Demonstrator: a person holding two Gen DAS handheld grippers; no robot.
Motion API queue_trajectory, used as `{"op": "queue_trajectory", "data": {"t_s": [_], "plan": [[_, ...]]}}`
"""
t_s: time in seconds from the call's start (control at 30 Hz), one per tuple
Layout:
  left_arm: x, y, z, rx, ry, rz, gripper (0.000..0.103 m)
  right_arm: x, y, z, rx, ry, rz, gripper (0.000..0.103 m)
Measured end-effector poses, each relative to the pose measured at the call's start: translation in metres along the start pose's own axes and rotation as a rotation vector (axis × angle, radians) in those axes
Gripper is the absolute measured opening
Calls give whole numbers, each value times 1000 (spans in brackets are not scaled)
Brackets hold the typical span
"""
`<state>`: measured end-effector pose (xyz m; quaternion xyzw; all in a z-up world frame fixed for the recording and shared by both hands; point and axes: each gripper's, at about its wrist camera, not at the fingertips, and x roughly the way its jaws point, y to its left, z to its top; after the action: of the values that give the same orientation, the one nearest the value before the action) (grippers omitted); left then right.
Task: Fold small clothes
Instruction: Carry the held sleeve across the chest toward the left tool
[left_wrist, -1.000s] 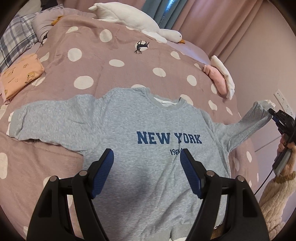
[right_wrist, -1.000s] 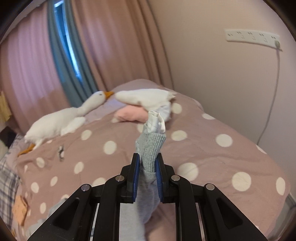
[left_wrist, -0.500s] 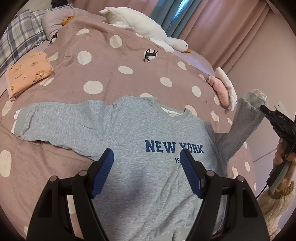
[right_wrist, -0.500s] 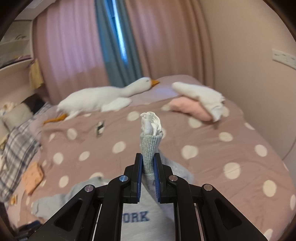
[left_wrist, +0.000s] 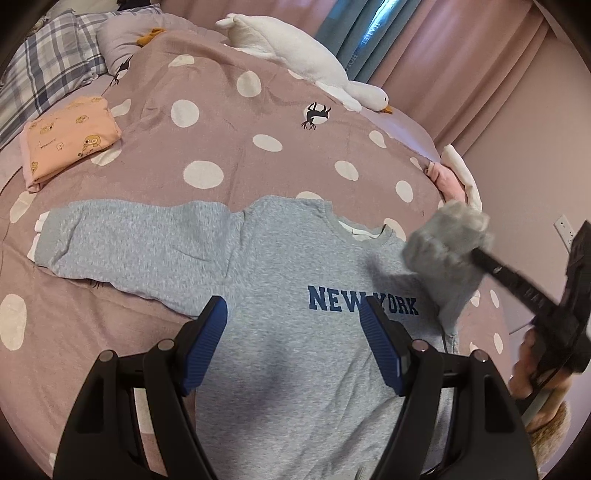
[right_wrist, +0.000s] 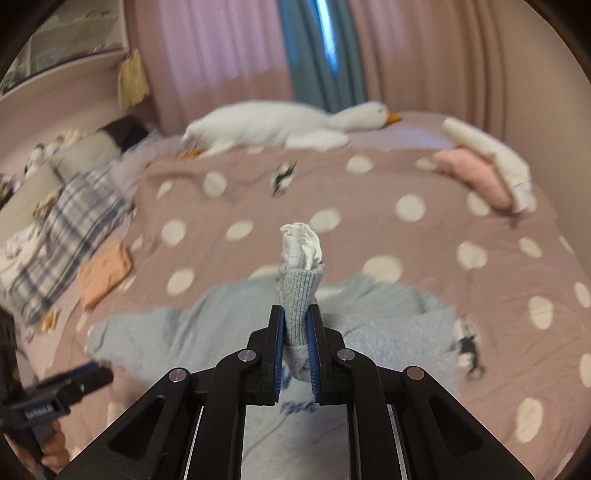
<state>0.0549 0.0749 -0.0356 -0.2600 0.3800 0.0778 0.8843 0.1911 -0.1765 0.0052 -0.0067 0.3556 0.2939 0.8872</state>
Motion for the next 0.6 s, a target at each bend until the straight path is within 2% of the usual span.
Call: {"op": "queue_trajectory", "data": {"t_s": [0.2,0.47,0.6], "plan": [[9,9,-3,-18,20,5,75,36,27,-28,-39,117,43,13],[31,16,-11,-41,71,-8,75,73,41,-60,-56,242,74,13],[43,13,-13,-50,106,-29,75,74,37,-64,-10,270,135,20]]}}
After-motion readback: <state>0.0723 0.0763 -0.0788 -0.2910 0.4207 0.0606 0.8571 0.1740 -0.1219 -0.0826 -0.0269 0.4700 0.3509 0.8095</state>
